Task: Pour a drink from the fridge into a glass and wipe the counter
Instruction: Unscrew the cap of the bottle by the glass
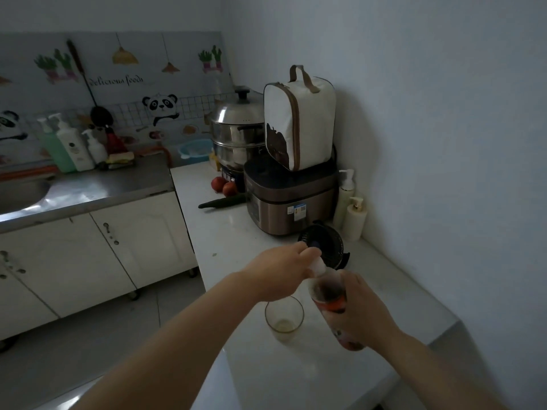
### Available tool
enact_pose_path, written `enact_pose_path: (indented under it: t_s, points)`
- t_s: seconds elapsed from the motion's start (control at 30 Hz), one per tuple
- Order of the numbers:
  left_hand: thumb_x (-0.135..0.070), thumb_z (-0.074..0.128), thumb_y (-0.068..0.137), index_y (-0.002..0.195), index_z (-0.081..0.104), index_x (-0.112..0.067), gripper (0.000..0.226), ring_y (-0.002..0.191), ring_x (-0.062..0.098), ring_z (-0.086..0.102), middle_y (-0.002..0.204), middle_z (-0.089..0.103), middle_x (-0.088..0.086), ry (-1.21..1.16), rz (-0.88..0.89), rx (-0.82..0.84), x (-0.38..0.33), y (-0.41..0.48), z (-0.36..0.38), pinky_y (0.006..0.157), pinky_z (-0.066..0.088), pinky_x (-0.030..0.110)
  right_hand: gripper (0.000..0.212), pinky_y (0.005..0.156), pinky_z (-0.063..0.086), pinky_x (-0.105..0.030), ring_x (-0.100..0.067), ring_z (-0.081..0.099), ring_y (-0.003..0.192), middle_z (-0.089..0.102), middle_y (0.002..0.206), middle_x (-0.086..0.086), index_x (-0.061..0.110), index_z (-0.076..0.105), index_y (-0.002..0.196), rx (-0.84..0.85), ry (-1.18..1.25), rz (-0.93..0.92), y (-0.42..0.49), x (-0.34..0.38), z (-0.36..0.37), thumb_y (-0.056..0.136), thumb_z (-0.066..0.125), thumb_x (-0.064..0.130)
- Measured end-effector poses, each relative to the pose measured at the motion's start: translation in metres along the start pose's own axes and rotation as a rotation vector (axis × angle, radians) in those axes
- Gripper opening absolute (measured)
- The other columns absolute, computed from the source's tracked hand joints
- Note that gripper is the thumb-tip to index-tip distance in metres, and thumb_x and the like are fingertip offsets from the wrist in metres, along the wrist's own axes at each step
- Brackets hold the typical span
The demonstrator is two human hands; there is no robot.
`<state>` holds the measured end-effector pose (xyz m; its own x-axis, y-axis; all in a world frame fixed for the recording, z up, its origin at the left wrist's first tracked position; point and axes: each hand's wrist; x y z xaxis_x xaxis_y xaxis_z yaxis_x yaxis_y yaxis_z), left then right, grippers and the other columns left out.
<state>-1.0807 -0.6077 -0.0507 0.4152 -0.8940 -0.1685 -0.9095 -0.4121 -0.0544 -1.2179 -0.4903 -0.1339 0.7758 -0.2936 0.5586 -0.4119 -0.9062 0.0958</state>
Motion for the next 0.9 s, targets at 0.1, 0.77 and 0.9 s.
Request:
enact_pose_path:
  t_s: [0.1,0.77,0.9]
  points:
    - [-0.022,0.045,0.098,0.135,0.036,-0.026,0.039,0.103,0.019,0.054,0.122,0.052,0.001,0.017,0.025,-0.033,0.006,0.005,-0.001,0.086,0.051,0.036,0.05,0.07,0.047,-0.019,-0.008,0.054,0.084,0.048,0.107,0.01,0.03,0.043,0.111,-0.013,0.011,-0.004,0.006,0.004,0.0,0.071,0.071,0.043]
    - [-0.006,0.049,0.093,0.134,0.047,-0.028,0.046,0.117,0.017,0.052,0.131,0.05,-0.004,-0.114,0.015,-0.036,0.011,0.017,-0.01,0.089,0.044,0.025,0.049,0.065,0.043,-0.02,-0.012,0.051,0.082,0.039,0.103,0.013,0.027,0.042,0.109,-0.039,-0.04,0.026,0.013,0.006,-0.003,0.071,0.071,0.036]
    - [-0.028,0.042,0.098,0.117,0.055,-0.015,0.026,0.105,0.023,0.055,0.112,0.055,0.005,0.066,-0.01,-0.056,0.006,0.018,-0.013,0.084,0.049,0.034,0.051,0.069,0.045,-0.021,-0.01,0.051,0.084,0.038,0.106,0.015,0.03,0.042,0.112,-0.023,-0.023,0.038,0.015,0.008,-0.002,0.07,0.071,0.037]
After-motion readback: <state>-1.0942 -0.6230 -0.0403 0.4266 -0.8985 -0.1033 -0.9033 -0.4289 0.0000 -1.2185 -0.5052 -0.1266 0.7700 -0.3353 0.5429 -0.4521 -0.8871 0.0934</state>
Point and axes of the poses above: each hand's wrist, its own y-axis towards the middle knuckle, its own z-axis out of the palm, x = y × z
